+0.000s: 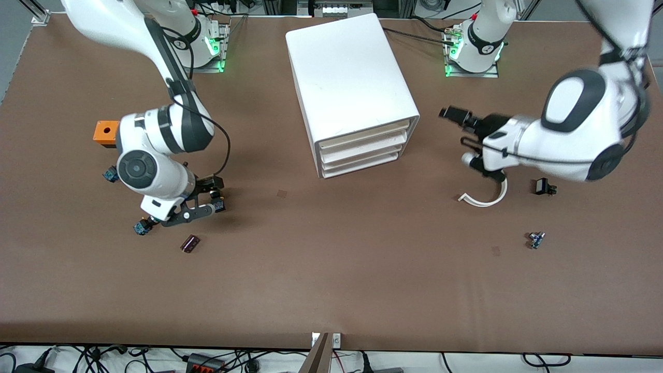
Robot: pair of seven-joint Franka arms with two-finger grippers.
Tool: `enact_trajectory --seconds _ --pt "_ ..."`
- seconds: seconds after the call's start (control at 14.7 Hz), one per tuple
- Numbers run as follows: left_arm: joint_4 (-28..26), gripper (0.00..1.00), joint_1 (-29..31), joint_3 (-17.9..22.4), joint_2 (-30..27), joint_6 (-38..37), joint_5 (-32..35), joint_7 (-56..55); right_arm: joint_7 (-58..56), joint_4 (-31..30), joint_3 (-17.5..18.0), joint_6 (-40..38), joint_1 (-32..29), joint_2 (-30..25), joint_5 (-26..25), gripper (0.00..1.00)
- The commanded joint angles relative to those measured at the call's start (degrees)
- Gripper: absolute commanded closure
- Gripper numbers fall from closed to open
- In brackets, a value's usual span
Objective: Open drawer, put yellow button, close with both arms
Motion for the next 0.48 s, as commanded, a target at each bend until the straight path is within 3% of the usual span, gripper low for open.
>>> enact_trajectory --seconds 0.0,0.2,0.41 --pt "-1.10 0.00 0.35 0.39 3.06 4.89 -9.23 12.71 0.00 0.75 -0.13 3.45 -0.08 3.70 1.09 0.00" --pt "-4.97 0.00 0.61 0.39 4.56 5.78 -18.57 20.47 0.00 0.66 0.65 4.78 -0.17 6.51 1.35 0.00" --pt "-10.41 0.00 0.35 0.39 4.48 9.56 -24.63 26.28 -0.09 0.83 1.01 4.96 -0.17 7.84 5.83 0.00"
